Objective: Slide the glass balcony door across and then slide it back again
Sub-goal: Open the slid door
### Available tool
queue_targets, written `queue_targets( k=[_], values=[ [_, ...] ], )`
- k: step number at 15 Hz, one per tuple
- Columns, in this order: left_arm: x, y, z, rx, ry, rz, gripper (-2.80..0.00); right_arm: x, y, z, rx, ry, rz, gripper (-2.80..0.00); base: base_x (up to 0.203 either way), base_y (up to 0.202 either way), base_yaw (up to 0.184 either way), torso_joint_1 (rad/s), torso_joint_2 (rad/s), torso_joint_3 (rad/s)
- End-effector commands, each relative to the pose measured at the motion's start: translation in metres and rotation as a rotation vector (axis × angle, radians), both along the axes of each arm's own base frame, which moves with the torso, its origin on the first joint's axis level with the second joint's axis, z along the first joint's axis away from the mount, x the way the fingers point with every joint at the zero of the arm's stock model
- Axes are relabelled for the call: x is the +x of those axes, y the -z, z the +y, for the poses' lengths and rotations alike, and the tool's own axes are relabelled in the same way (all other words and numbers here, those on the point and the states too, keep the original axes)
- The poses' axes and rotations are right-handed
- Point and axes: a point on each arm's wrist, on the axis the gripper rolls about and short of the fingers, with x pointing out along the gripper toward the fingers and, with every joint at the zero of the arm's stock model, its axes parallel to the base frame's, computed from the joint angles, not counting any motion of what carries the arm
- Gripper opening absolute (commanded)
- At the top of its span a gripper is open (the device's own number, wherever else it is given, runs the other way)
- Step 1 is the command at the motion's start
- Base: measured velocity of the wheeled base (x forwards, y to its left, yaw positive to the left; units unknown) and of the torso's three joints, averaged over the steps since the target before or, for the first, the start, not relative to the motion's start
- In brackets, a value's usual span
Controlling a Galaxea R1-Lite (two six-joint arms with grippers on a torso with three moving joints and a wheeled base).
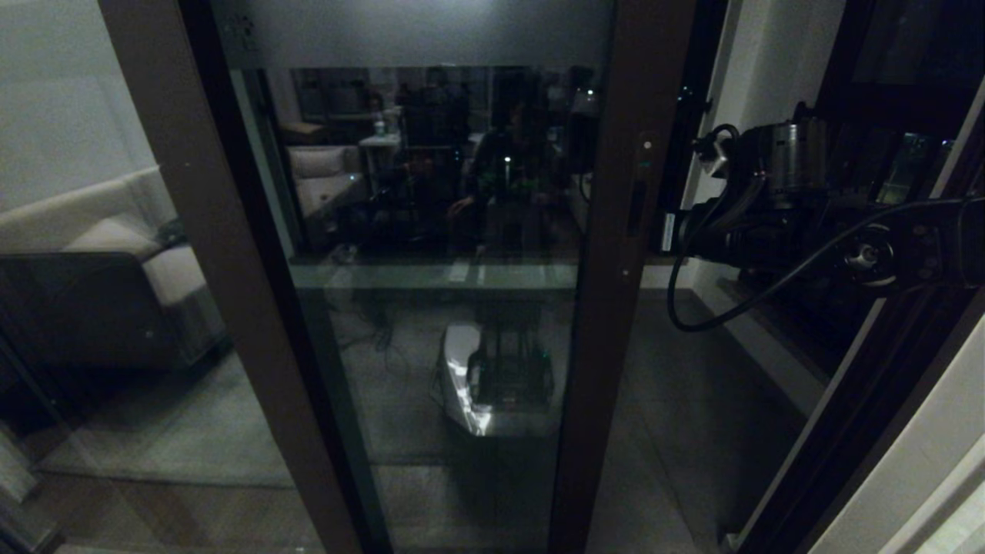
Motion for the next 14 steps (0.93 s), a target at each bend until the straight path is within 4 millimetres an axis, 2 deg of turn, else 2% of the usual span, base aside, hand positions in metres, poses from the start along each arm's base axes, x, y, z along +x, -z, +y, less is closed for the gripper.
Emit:
queue_targets(
  k=[1, 14],
  values=[
    [0.0, 0.0, 0.0, 0.0, 0.0, 0.002, -2.8, 0.002, 0.004, 0.005, -0.001, -0.009, 0.005, -2.8, 0.0, 0.0, 0.0, 0.0, 0.0, 0.0],
    [0.0, 0.0, 0.0, 0.0, 0.0, 0.002, -2.8, -0.003, 0.005, 0.021, 0.019, -0.043, 0.013, -2.8, 0.0, 0.0, 0.0, 0.0, 0.0, 0.0]
  ],
)
